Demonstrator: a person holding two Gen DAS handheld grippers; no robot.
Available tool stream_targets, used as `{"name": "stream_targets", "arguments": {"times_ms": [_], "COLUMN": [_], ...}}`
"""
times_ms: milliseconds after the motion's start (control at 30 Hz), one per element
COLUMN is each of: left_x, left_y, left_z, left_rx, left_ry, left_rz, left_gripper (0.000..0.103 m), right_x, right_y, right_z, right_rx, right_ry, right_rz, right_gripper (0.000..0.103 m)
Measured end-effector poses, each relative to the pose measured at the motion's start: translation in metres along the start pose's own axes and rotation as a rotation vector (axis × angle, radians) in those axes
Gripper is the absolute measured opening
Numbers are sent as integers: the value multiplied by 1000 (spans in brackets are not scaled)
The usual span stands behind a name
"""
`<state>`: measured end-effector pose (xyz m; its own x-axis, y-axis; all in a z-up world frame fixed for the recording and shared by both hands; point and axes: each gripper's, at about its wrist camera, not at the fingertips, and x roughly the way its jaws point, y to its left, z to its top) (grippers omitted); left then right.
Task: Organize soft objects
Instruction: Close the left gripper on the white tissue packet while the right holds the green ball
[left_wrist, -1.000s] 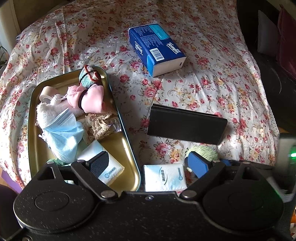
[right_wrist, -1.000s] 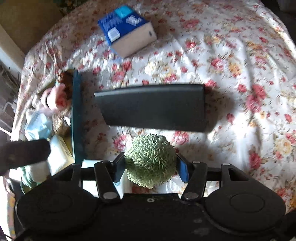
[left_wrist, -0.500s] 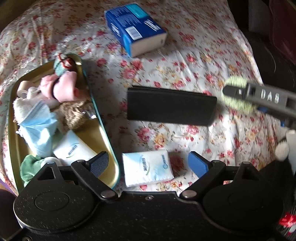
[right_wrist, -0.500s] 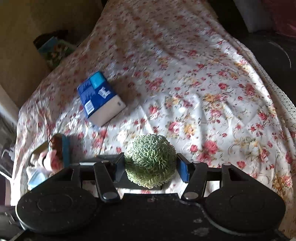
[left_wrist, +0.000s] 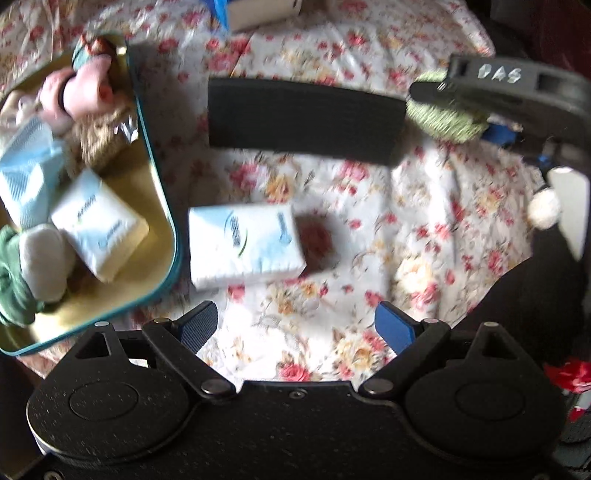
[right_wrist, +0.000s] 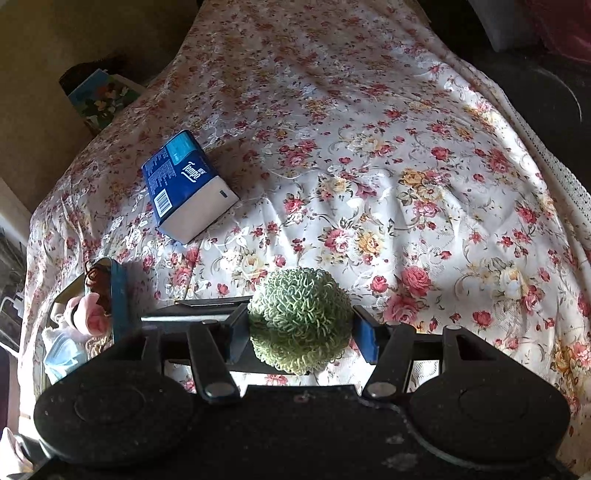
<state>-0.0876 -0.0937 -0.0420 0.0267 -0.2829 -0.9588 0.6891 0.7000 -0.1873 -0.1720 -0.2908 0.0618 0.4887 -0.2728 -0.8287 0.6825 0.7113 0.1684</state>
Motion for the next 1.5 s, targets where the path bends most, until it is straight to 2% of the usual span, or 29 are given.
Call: {"name": "stream_targets", "arguments": {"times_ms": [100,300,600,733,933,1100,1500], "left_x": [8,21,35,39,31,14,27], "left_y": [3,-5,-36,-41,-35,-30,-14], "left_z": [2,18,42,49,44,47,66], "left_rx": [-13,7,93,94,67,133,122], "left_ry": [4,-45,-84,-96,-118,-209,-187], "left_rz": [39,114,64,43,65,147,153], "left_gripper": [89,89,89,89,88,88,88], "right_x": [-1,-1,2,2,2,1,2], "right_y": [-1,-5,-21,-24,-28,-25,-31], "right_z": [0,0,2,2,2,0,-1], "right_rx": [2,16,84,109,134,130,156], "right_ry": [0,5,0,-7,-5,-7,7], "right_rz": [15,33,46,58,70,71,96], "right_gripper": [58,58,58,58,58,58,59]}}
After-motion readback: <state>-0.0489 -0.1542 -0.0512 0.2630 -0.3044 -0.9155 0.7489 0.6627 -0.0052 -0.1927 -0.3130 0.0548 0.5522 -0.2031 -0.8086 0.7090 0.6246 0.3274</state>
